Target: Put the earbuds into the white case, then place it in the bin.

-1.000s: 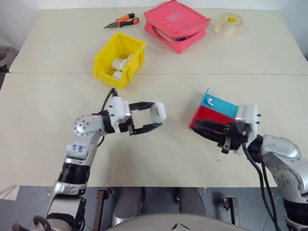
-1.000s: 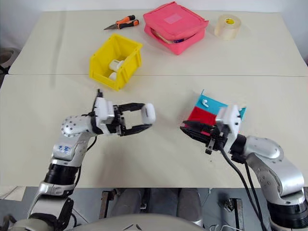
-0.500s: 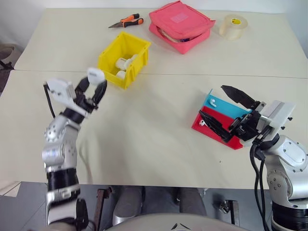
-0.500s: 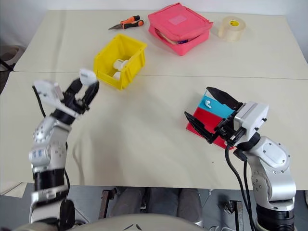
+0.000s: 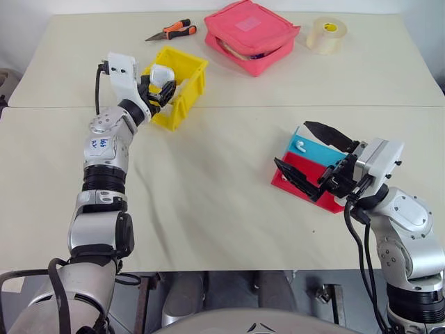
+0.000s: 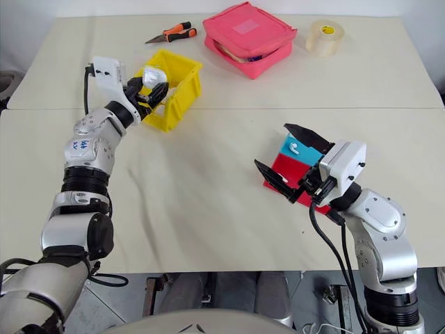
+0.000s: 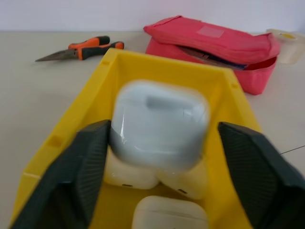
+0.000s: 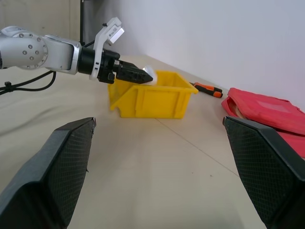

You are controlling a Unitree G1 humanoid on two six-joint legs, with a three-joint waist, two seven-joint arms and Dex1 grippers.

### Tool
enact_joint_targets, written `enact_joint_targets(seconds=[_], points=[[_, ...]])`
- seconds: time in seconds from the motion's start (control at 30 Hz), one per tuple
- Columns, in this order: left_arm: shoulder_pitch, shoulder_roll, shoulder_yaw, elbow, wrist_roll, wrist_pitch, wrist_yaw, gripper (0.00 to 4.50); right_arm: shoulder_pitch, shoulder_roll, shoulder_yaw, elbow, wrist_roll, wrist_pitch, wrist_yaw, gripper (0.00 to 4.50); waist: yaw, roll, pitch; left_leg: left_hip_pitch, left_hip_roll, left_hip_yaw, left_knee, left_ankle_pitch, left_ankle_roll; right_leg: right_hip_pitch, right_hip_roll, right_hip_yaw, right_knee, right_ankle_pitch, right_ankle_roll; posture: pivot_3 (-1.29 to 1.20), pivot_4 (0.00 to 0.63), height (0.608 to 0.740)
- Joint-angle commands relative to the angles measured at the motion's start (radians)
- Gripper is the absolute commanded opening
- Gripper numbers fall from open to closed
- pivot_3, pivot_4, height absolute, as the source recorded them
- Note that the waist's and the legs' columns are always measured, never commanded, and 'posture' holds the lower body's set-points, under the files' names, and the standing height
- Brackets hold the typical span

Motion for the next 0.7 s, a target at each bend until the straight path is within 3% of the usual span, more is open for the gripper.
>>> enact_joint_targets(seconds=[0.03, 0.2, 0.37, 0.5, 0.7], points=[[-0.008, 0.019, 0.022, -0.073, -0.041, -0.035, -0.092, 4.47, 0.021, -0.005, -0.007, -0.053, 0.004, -0.002, -0.015, 4.50, 0.000, 0.000, 0.000, 0.000, 0.000, 0.000, 0.000, 0.000, 0.000, 0.000, 0.000, 0.000, 0.000, 0.000, 0.000, 0.00, 0.150, 0.740], [0.144, 0.093, 0.016, -0.276, -0.092, 0.016, -0.260, 4.47, 0.038, -0.023, -0.029, -0.047, 0.016, 0.002, -0.002, 4.50, -0.008, 0.000, 0.000, 0.000, 0.000, 0.000, 0.000, 0.000, 0.000, 0.000, 0.000, 0.000, 0.000, 0.000, 0.000, 0.00, 0.150, 0.740], [0.365, 0.210, 0.011, -0.466, -0.121, -0.055, -0.486, 4.47, 0.054, -0.086, -0.068, -0.008, 0.065, 0.023, 0.066, 4.50, -0.009, 0.000, 0.000, 0.001, 0.001, 0.001, 0.000, 0.000, 0.000, -0.001, 0.000, 0.001, 0.001, 0.000, 0.000, 0.00, 0.150, 0.740], [0.638, 0.319, 0.038, -0.660, -0.152, -0.042, -0.613, 4.47, 0.064, -0.188, -0.117, 0.084, 0.104, 0.040, 0.195, 4.50, -0.003, 0.000, 0.000, 0.000, 0.001, 0.000, 0.001, 0.000, 0.000, 0.000, 0.000, 0.001, 0.001, 0.000, 0.000, 0.00, 0.150, 0.740], [0.811, 0.309, 0.077, -0.813, -0.152, -0.090, -0.566, 4.47, 0.059, -0.208, -0.153, 0.199, 0.085, -0.024, 0.254, 4.50, 0.018, 0.000, 0.000, 0.000, 0.002, -0.003, 0.001, 0.000, 0.000, 0.000, -0.001, 0.001, 0.000, 0.000, -0.001, 0.00, 0.150, 0.740]])
